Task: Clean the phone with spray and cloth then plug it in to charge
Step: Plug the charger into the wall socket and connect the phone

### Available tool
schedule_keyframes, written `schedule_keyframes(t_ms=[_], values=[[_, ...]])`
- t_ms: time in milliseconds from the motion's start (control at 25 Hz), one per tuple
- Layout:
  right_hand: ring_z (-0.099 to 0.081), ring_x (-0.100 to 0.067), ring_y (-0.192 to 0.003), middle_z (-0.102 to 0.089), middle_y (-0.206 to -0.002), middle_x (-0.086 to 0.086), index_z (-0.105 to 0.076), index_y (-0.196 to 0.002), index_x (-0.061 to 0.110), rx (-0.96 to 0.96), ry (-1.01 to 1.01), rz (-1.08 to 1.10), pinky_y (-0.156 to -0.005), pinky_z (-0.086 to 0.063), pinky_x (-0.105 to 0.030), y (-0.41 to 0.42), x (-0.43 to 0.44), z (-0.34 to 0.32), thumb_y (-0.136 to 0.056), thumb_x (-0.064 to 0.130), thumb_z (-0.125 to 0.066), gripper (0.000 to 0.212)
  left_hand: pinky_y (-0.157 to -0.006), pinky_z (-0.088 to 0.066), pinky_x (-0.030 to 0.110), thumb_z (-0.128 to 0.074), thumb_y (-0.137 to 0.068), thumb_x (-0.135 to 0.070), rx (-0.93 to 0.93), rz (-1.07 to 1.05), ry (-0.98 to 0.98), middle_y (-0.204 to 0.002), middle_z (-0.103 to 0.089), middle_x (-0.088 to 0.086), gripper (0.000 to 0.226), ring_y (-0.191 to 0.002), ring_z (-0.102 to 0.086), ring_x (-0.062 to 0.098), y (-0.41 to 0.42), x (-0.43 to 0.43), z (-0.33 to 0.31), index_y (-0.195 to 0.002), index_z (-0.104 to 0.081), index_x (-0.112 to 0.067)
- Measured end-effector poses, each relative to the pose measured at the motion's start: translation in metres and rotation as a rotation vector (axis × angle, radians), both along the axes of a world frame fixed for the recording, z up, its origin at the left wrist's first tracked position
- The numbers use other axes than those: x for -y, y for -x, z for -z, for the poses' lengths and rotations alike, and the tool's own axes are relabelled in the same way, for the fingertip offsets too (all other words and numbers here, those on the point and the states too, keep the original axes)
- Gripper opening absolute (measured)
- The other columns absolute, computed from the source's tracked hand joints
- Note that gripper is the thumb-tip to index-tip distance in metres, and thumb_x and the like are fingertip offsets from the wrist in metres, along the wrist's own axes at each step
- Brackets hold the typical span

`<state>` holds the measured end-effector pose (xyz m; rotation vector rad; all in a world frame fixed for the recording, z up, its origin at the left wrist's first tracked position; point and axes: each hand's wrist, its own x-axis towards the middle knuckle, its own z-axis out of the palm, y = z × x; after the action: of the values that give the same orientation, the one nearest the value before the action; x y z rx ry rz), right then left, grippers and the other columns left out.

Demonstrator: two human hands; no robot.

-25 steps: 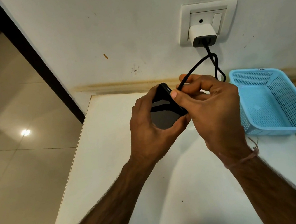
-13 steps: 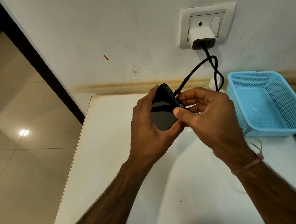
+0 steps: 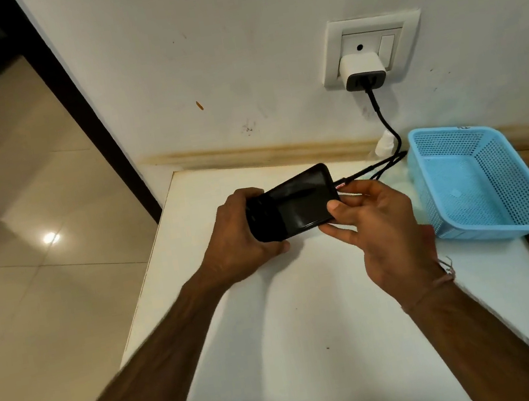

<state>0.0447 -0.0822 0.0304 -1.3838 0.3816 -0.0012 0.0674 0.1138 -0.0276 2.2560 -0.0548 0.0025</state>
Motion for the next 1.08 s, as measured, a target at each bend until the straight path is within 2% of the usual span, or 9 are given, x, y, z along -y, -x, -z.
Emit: schedule_keyframes(t_ms=[120,240,320,400,480,560,600,760,1080], values=[[-0.073,-0.028,-0.082,-0.070,-0.093,-0.014,-0.055,-0.103,0.009,-0.057,0.009,-0.011,-0.069,-0.061,-0.037,0.008,-0.002,0.015,-0.085,-0.005,-0.067,0.026,-0.081,-0.037,0.005,-0.096,-0.059,-0.029,-0.014,0.082,-0.148,-0.126,-0.053,-0.007,0.089,-0.110,-0.046,0.008,-0.002,-0.017,-0.005,-0.135,-0.050,-0.022],[-0.072,-0.029,-0.068,-0.071,-0.089,-0.016,-0.057,-0.104,0.008,-0.223,0.161,-0.099,-0.062,-0.061,-0.040,0.015,-0.001,0.024,-0.082,0.013,-0.076,0.029,-0.092,-0.043,0.023,-0.094,-0.060,-0.036,-0.014,0.187,-0.321,-0.127,-0.057,-0.003,0.085,-0.113,-0.048,0.014,-0.016,-0.032,-0.011,-0.133,-0.052,-0.023],[-0.070,-0.024,-0.064,-0.071,-0.083,-0.011,-0.061,-0.092,0.009,-0.132,0.460,-0.171,-0.059,-0.061,-0.038,0.012,-0.005,0.027,-0.080,0.023,-0.079,0.025,-0.090,-0.043,0.026,-0.093,-0.060,-0.041,-0.034,0.221,-0.395,-0.125,-0.058,-0.003,0.083,-0.111,-0.048,0.015,-0.029,-0.043,-0.014,-0.130,-0.053,-0.023],[-0.065,-0.020,-0.079,-0.067,-0.090,-0.003,-0.061,-0.093,0.013,0.157,0.875,-0.276,-0.069,-0.056,-0.034,-0.003,-0.013,0.029,-0.077,0.028,-0.080,0.029,-0.087,-0.041,0.026,-0.093,-0.061,-0.043,-0.052,0.255,-0.447,-0.122,-0.057,-0.003,0.081,-0.109,-0.046,0.014,-0.041,-0.050,-0.014,-0.129,-0.054,-0.022],[-0.052,-0.026,-0.110,-0.057,-0.118,-0.004,-0.054,-0.120,0.016,0.321,1.266,-0.529,-0.091,-0.045,-0.037,-0.032,-0.022,0.031,-0.071,0.034,-0.081,0.059,-0.085,-0.040,0.026,-0.092,-0.061,-0.042,-0.065,0.283,-0.465,-0.120,-0.057,-0.003,0.079,-0.109,-0.047,0.016,-0.052,-0.055,-0.013,-0.127,-0.054,-0.022],[-0.039,-0.030,-0.125,-0.044,-0.136,-0.007,-0.038,-0.140,0.016,0.232,1.490,-0.772,-0.100,-0.037,-0.041,-0.066,-0.027,0.036,-0.067,0.042,-0.080,0.087,-0.084,-0.041,0.026,-0.092,-0.060,-0.040,-0.083,0.280,-0.460,-0.119,-0.057,-0.003,0.079,-0.109,-0.048,0.016,-0.064,-0.057,-0.010,-0.127,-0.054,-0.021],[-0.042,-0.031,-0.123,-0.045,-0.132,-0.009,-0.039,-0.139,0.016,0.180,1.498,-0.833,-0.099,-0.039,-0.041,-0.082,-0.029,0.038,-0.066,0.044,-0.080,0.088,-0.085,-0.041,0.027,-0.092,-0.060,-0.039,-0.089,0.271,-0.458,-0.119,-0.057,-0.004,0.080,-0.109,-0.048,0.017,-0.071,-0.058,-0.008,-0.128,-0.054,-0.021],[-0.057,-0.027,-0.091,-0.051,-0.100,-0.007,-0.061,-0.104,0.017,0.196,1.341,-0.810,-0.079,-0.053,-0.038,-0.129,-0.031,0.047,-0.058,0.040,-0.083,0.056,-0.086,-0.041,0.026,-0.092,-0.063,-0.036,-0.096,0.221,-0.407,-0.122,-0.056,-0.002,0.082,-0.111,-0.049,0.017,-0.099,-0.064,-0.004,-0.132,-0.053,-0.018],[-0.055,-0.028,-0.098,-0.053,-0.110,-0.011,-0.060,-0.118,0.013,0.255,1.331,-0.742,-0.086,-0.052,-0.041,-0.171,-0.030,0.064,-0.058,0.036,-0.086,0.070,-0.098,-0.050,0.036,-0.091,-0.067,-0.035,-0.095,0.217,-0.344,-0.130,-0.053,0.002,0.082,-0.120,-0.049,0.021,-0.134,-0.066,0.005,-0.135,-0.052,-0.016]])
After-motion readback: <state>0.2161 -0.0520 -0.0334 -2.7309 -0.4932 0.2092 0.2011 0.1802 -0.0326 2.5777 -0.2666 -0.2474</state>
